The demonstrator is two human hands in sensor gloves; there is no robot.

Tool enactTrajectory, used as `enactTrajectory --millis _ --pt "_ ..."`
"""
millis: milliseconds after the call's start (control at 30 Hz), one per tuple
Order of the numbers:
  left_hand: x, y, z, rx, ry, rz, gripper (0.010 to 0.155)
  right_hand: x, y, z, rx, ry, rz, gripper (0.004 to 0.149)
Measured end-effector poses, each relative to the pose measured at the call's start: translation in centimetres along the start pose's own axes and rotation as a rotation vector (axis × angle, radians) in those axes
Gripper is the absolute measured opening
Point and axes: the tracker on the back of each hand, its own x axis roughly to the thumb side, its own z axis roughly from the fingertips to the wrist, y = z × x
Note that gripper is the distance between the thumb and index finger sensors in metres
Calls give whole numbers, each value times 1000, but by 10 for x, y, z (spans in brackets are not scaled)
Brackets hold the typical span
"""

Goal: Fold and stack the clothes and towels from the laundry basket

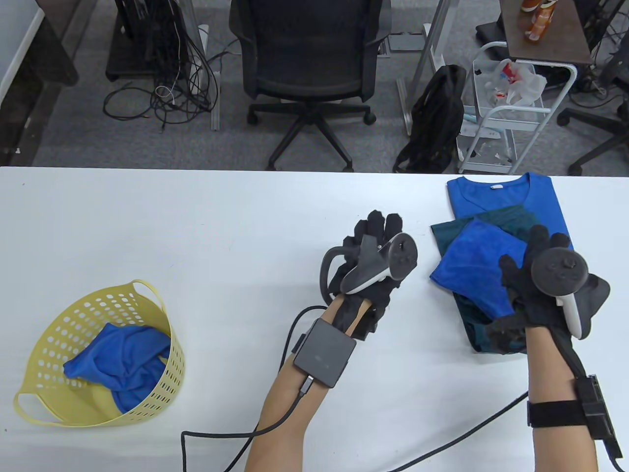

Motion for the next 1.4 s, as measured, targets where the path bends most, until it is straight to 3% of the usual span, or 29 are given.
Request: enactTrajectory --millis 133,233,433,533,600,667,800,900,933,1033,1167,1233,1333,1400 --pt "-26 -7 45 -27 29 -121 86 31 30 30 181 -188 -5 74" --pt "-45 0 84 -18 69 -145 83 57 54 61 284 -323 -67 73" --pt "-95 53 174 84 257 -124 83 83 87 119 408 -526 -43 73" --pt "-136 84 215 179 423 -165 71 80 100 131 454 -530 0 73" --pt "-165 95 230 198 552 -184 60 77 101 130 481 -511 31 74" --pt "-196 97 235 161 667 -199 54 74 102 128 458 -503 12 74" --pt "-262 71 225 -158 902 -289 50 67 104 123 475 -474 3 74" --pt "-296 50 217 -323 910 -294 49 62 104 119 466 -453 -11 75" --pt "-309 42 215 -412 924 -253 49 60 104 118 461 -445 -17 75" --pt "-334 24 217 -540 980 -90 53 55 104 115 453 -440 -43 75" --pt "-353 -10 216 -709 1027 41 54 52 106 112 448 -441 -76 74" --pt "-355 -30 211 -849 1060 -28 57 51 108 111 443 -446 -77 74" --pt "-349 -37 202 -889 1009 -158 65 49 112 110 449 -444 -82 77" --pt "-343 -28 199 -842 996 -149 67 48 113 109 454 -444 -90 77"
